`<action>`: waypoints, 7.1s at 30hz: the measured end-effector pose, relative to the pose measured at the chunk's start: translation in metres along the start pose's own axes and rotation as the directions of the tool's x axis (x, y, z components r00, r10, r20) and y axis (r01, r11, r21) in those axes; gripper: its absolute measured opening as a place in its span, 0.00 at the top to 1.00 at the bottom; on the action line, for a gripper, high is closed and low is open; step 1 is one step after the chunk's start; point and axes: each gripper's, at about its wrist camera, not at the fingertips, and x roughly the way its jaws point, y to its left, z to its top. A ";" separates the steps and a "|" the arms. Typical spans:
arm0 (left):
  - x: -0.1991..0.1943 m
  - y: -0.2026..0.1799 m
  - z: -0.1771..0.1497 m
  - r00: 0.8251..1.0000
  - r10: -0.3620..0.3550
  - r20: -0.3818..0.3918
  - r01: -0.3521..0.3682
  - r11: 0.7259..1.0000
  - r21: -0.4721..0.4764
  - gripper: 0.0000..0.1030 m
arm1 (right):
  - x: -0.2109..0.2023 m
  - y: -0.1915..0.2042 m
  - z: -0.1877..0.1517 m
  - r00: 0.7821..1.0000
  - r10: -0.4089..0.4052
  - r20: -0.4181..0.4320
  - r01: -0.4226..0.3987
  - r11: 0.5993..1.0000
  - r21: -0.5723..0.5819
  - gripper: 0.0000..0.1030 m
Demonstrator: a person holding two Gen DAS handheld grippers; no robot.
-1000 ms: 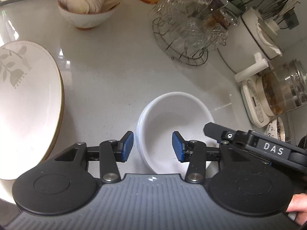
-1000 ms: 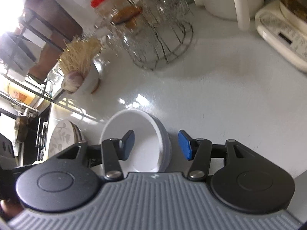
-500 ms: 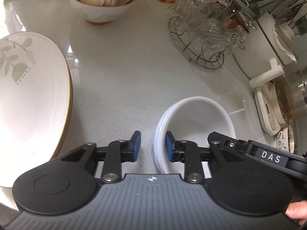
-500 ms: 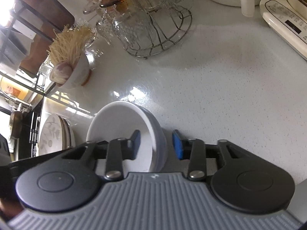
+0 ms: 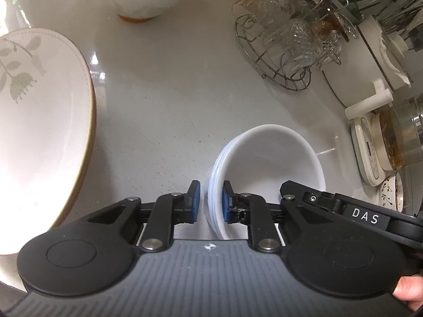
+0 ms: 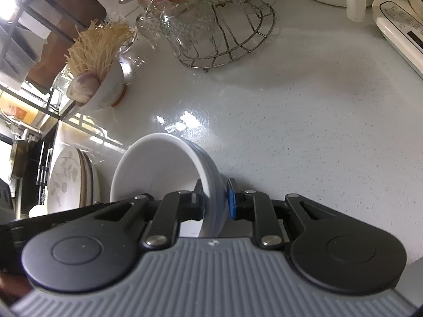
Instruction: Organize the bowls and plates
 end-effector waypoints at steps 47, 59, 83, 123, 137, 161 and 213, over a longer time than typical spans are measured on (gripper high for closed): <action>-0.079 -0.043 0.013 0.998 -0.057 0.026 0.055 0.994 0.091 0.83 | -0.077 0.026 0.008 0.998 0.021 0.066 -0.017 0.998 -0.058 0.80; -0.104 -0.036 0.030 0.992 -0.089 0.091 0.075 0.987 0.143 0.83 | -0.085 0.056 0.019 0.990 0.025 0.136 -0.013 0.996 -0.085 0.80; -0.146 0.048 0.051 0.982 -0.046 0.184 0.029 0.995 0.093 0.82 | -0.043 0.138 0.016 0.988 0.099 0.122 -0.078 0.983 -0.169 0.79; -0.123 0.202 0.076 0.999 0.029 0.039 -0.031 0.999 0.037 0.76 | 0.081 0.235 0.005 0.989 0.022 -0.144 -0.053 0.975 -0.215 0.78; -0.147 0.201 0.081 0.990 0.035 0.135 -0.042 0.998 0.043 0.54 | 0.062 0.232 0.007 0.999 0.036 -0.027 -0.040 0.980 -0.193 0.68; -0.251 0.168 0.052 0.926 0.083 0.368 -0.114 0.991 0.064 0.51 | -0.036 0.259 0.001 0.956 0.187 0.226 -0.115 0.948 -0.298 0.65; -0.356 0.057 -0.207 0.792 0.265 0.551 -0.301 0.953 -0.026 0.05 | -0.194 0.176 -0.161 0.902 0.243 0.356 -0.058 0.887 -0.458 0.26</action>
